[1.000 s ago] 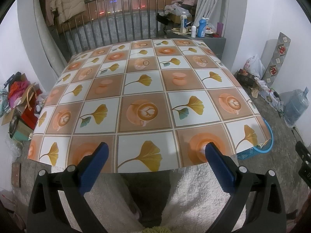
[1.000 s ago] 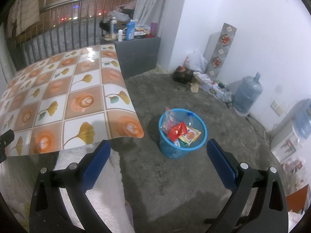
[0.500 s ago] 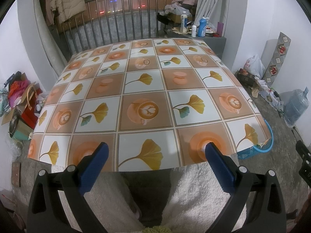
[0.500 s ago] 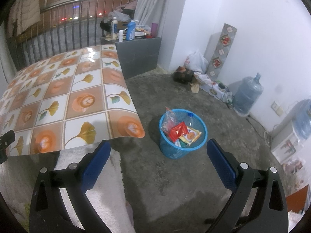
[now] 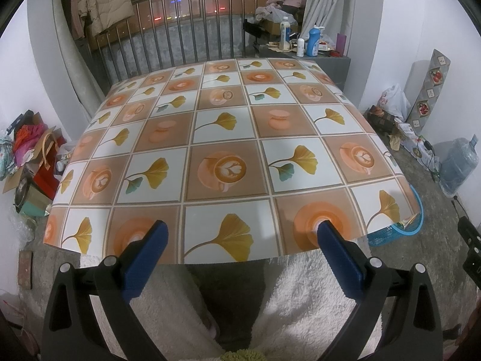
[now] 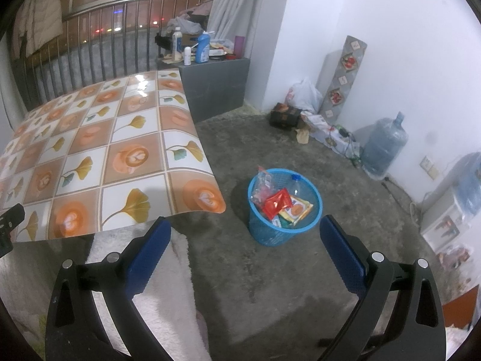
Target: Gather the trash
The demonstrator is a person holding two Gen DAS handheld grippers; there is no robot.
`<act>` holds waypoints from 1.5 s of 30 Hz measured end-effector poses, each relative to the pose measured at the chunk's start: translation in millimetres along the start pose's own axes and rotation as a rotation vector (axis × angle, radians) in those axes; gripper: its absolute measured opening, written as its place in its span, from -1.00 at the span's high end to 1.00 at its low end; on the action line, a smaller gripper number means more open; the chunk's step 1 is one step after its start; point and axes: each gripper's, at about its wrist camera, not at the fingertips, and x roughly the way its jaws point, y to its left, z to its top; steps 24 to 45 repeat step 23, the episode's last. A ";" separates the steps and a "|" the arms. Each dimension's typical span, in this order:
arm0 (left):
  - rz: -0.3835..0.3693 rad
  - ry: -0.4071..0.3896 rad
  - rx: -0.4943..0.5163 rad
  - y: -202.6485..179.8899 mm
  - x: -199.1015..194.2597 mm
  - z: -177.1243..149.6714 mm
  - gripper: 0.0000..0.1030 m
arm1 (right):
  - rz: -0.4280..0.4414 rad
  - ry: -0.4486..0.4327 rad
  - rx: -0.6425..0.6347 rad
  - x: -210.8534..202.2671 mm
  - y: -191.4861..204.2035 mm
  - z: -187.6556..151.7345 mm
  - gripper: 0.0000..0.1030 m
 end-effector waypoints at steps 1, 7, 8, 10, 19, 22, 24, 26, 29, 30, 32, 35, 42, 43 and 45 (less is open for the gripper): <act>0.000 0.000 0.000 -0.1 0.0 0.1 -0.89 | 0.000 0.001 0.001 0.0 -0.2 -0.2 -0.85; 0.000 0.000 0.000 0.2 -0.2 0.4 -0.89 | 0.001 -0.001 0.002 0.1 0.6 0.0 -0.85; 0.001 0.001 0.000 0.4 -0.2 0.4 -0.89 | 0.000 0.000 0.001 -0.2 -0.2 -0.5 -0.85; 0.001 0.000 0.000 0.4 -0.1 0.6 -0.89 | 0.000 -0.001 0.002 0.0 0.5 -0.1 -0.85; 0.003 0.005 -0.003 6.3 0.3 1.4 -0.89 | 0.001 -0.001 0.000 1.0 4.2 1.4 -0.85; 0.004 0.005 -0.005 10.2 -0.6 1.1 -0.89 | 0.000 -0.002 0.002 0.3 4.1 0.9 -0.85; 0.005 0.004 -0.006 13.1 -1.0 1.4 -0.89 | 0.000 -0.002 0.001 0.1 3.8 0.8 -0.85; 0.005 0.004 -0.006 13.1 -1.0 1.4 -0.89 | 0.000 -0.002 0.001 0.1 3.8 0.8 -0.85; 0.005 0.004 -0.006 13.1 -1.0 1.4 -0.89 | 0.000 -0.002 0.001 0.1 3.8 0.8 -0.85; 0.005 0.004 -0.006 13.1 -1.0 1.4 -0.89 | 0.000 -0.002 0.001 0.1 3.8 0.8 -0.85; 0.005 0.004 -0.006 13.1 -1.0 1.4 -0.89 | 0.000 -0.002 0.001 0.1 3.8 0.8 -0.85; 0.005 0.004 -0.006 13.1 -1.0 1.4 -0.89 | 0.000 -0.002 0.001 0.1 3.8 0.8 -0.85; 0.005 0.004 -0.006 13.1 -1.0 1.4 -0.89 | 0.000 -0.002 0.001 0.1 3.8 0.8 -0.85; 0.005 0.004 -0.006 13.1 -1.0 1.4 -0.89 | 0.000 -0.002 0.001 0.1 3.8 0.8 -0.85; 0.005 0.004 -0.006 13.1 -1.0 1.4 -0.89 | 0.000 -0.002 0.001 0.1 3.8 0.8 -0.85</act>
